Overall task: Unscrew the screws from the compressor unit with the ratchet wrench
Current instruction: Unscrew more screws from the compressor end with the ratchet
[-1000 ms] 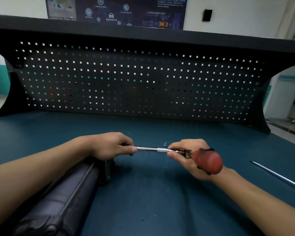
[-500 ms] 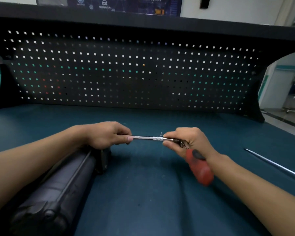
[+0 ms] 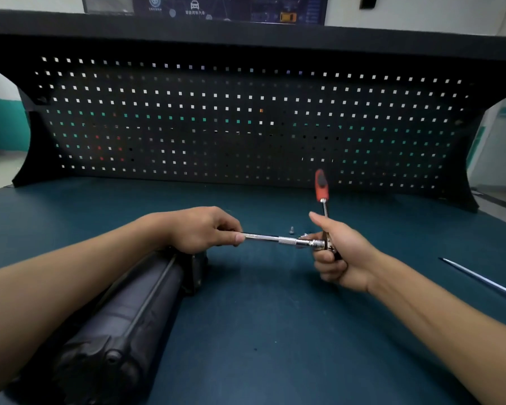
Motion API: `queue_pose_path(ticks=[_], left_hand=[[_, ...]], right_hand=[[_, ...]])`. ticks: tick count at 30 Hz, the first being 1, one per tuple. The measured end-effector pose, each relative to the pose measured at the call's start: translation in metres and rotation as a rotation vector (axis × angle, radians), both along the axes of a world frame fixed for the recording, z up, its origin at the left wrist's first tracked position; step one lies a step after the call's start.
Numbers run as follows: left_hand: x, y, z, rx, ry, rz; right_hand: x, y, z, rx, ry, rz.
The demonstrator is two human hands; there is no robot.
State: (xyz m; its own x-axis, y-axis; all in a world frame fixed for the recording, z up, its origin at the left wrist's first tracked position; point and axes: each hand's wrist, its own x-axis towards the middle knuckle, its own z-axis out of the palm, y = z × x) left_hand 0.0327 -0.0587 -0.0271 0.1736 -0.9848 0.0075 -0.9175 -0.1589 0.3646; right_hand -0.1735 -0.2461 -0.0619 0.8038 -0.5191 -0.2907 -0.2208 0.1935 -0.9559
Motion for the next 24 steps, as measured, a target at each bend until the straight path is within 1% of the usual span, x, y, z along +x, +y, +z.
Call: queue_pose_path(ticks=[2,5,8,11,13,14,16,18,20,24], left_hand=[[0.000,0.000,0.000,0.004,0.002,0.004],[0.001,0.000,-0.001,0.003,0.020,0.012],[0.003,0.000,-0.002,-0.014,0.025,0.015],[0.004,0.000,-0.003,-0.010,0.029,0.015],[0.004,0.000,-0.004,-0.001,0.030,0.012],[0.004,0.000,-0.004,0.000,0.035,0.011],[0.004,0.001,-0.005,-0.004,0.049,0.010],[0.003,0.001,-0.004,0.002,0.052,0.006],[0.002,0.001,-0.002,0.013,0.046,0.008],[0.001,0.001,-0.002,0.031,0.068,0.033]], right_hand=[[-0.001,0.001,0.001,0.089,0.014,0.026],[-0.001,0.003,0.001,0.134,0.013,0.036],[0.000,0.003,-0.001,0.120,0.022,0.038],[0.000,0.004,-0.004,0.046,0.018,0.018],[0.000,0.006,-0.006,-0.057,-0.029,-0.021],[0.000,0.006,-0.007,-0.139,-0.066,-0.042],[-0.001,0.006,-0.007,-0.362,-0.158,-0.069],[-0.004,0.004,-0.008,-0.613,-0.235,-0.047],[-0.008,0.003,-0.009,-0.791,-0.281,-0.007],[-0.008,0.000,-0.011,-0.855,-0.344,-0.014]])
